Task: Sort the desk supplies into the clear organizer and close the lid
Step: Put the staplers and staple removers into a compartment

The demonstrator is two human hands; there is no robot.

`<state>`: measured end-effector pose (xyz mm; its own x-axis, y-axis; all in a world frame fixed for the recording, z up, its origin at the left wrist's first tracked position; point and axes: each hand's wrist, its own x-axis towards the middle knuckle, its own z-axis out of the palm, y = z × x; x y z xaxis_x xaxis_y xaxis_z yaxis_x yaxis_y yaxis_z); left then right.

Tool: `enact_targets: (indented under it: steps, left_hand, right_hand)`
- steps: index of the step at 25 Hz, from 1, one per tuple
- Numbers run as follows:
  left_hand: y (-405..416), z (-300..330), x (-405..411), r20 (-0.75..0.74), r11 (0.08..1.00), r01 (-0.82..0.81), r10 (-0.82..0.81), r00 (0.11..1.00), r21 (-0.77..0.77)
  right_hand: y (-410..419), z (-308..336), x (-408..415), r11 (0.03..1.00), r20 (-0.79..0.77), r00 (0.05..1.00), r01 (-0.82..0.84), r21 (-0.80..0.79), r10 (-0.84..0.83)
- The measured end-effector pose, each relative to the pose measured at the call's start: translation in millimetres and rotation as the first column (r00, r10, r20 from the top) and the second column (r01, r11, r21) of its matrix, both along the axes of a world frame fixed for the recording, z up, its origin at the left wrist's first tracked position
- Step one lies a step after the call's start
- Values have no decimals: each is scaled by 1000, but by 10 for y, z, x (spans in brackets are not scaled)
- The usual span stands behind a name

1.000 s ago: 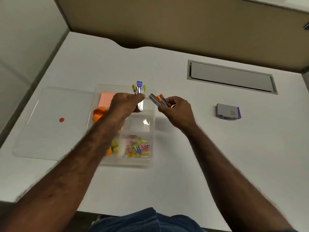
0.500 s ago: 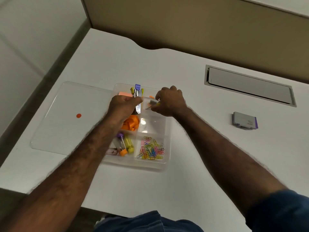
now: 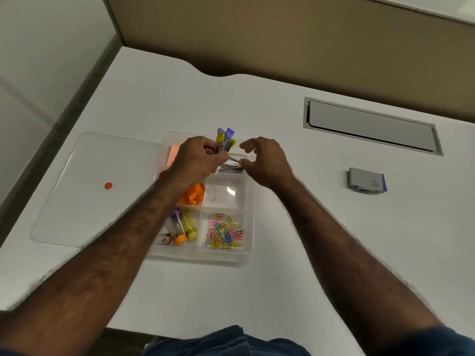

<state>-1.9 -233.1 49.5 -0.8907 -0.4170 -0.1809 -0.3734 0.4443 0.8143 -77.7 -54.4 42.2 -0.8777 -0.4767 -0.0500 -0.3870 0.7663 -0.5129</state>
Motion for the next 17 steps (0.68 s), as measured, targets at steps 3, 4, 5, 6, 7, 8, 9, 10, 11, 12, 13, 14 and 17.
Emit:
enact_targets:
  steps: [3, 4, 5, 6, 7, 8, 9, 10, 11, 12, 13, 14, 17]
  left_hand:
    - [-42, -43, -40, -12, 985, 101, -104, 995, -141]
    - [-64, -65, -59, -15, 971, 147, -153, 988, -187]
    - [-77, -78, -94, -6, 953, 203, -209, 978, -227]
    - [-86, -87, -139, 18, 929, 260, -265, 964, -264]
    - [-93, -92, -186, 53, 903, 310, -309, 950, -298]
    - [-90, -94, -234, 93, 871, 357, -346, 934, -337]
    - [-81, -94, -279, 129, 836, 395, -375, 918, -381]
    - [-64, -97, -313, 159, 798, 426, -398, 904, -426]
    - [-48, -103, -342, 184, 763, 453, -417, 890, -462]
    - [-29, -116, -361, 209, 730, 480, -437, 875, -486]
    - [-9, -130, -380, 243, 700, 515, -457, 856, -495]
    - [10, -142, -394, 279, 672, 551, -477, 833, -496]
    - [34, -145, -445, 366, 609, 621, -503, 783, -493]
  right_hand:
    - [45, -22, 83, 991, 32, 998, 60, -122, -56]
    - [77, -29, 98, 986, 41, 997, 77, -146, -72]
    - [120, -33, 108, 982, 46, 995, 97, -163, -90]
    - [163, -36, 113, 977, 51, 993, 119, -178, -111]
    - [196, -45, 116, 973, 57, 990, 137, -187, -129]
    - [228, -51, 118, 969, 65, 987, 154, -191, -144]
    - [252, -55, 121, 967, 75, 985, 166, -192, -154]
    - [269, -62, 127, 966, 87, 983, 174, -190, -160]
    - [282, -70, 129, 965, 97, 982, 179, -189, -163]
    - [291, -74, 134, 965, 104, 981, 184, -187, -167]
    - [306, -76, 138, 964, 110, 979, 190, -184, -172]
    - [319, -75, 142, 964, 114, 978, 195, -181, -176]
    - [387, -83, 150, 968, 117, 978, 190, -163, -173]
